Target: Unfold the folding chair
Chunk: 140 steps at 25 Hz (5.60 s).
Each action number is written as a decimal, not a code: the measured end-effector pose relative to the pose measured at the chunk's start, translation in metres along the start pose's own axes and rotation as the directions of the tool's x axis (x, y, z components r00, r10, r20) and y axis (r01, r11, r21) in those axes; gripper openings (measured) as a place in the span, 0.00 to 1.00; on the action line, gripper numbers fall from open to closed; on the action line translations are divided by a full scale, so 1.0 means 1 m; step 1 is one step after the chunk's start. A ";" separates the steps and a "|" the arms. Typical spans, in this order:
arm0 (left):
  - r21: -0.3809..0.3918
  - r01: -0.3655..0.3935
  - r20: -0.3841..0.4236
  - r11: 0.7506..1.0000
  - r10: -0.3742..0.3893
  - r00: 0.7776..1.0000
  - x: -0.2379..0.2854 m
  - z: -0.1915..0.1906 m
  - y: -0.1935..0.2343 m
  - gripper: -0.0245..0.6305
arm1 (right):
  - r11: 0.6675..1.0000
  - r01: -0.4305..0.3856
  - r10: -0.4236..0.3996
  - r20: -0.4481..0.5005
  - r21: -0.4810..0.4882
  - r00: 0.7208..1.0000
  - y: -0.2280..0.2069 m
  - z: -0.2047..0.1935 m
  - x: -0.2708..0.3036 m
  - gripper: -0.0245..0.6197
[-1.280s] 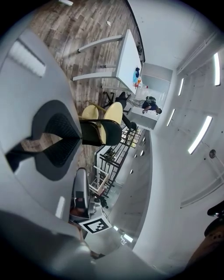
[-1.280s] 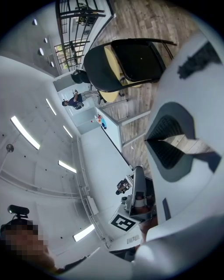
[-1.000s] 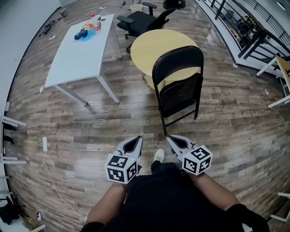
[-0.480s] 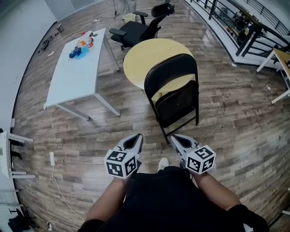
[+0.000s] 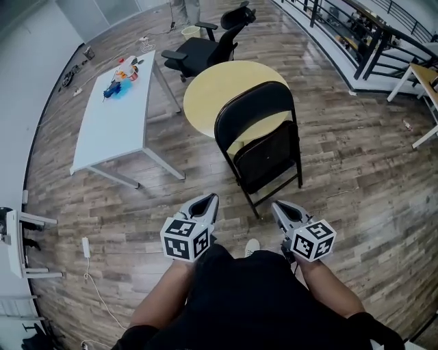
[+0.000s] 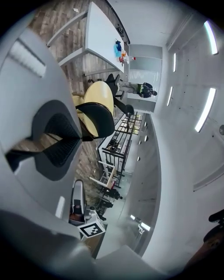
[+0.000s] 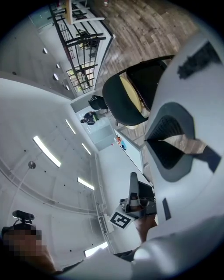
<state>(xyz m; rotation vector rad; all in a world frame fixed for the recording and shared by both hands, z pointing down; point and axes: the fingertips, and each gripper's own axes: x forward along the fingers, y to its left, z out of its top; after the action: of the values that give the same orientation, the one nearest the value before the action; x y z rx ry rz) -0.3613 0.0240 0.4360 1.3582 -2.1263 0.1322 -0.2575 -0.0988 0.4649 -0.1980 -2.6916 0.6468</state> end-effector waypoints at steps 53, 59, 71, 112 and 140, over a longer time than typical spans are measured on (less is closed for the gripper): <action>0.287 0.381 -0.283 0.879 -0.302 0.910 0.344 0.146 0.159 0.32 | 0.750 0.623 -0.650 0.077 0.224 0.756 -0.078 0.056 0.084 0.05; 0.248 0.419 -0.345 0.873 -0.324 0.881 0.376 0.131 0.159 0.34 | 0.684 0.680 -0.718 0.078 0.266 0.692 -0.076 0.044 0.071 0.05; 0.256 0.384 -0.392 0.887 -0.268 0.880 0.399 0.117 0.150 0.29 | 0.652 0.701 -0.746 0.081 0.290 0.661 -0.079 0.030 0.040 0.05; 0.136 0.509 -0.349 0.850 -0.439 0.828 0.278 0.073 -0.079 0.22 | 0.701 0.587 -0.629 -0.036 0.405 0.777 -0.155 -0.068 -0.006 0.25; 0.026 0.595 -0.349 0.803 -0.551 0.758 0.245 0.039 -0.157 0.21 | 0.481 0.770 -0.751 -0.257 0.419 0.608 -0.254 -0.135 0.054 0.44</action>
<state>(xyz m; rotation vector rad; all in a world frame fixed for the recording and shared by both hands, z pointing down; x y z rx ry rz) -0.3160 -0.2594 0.4993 1.8688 -1.3693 0.2341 -0.2687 -0.2563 0.7106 1.0731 -2.1031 0.9502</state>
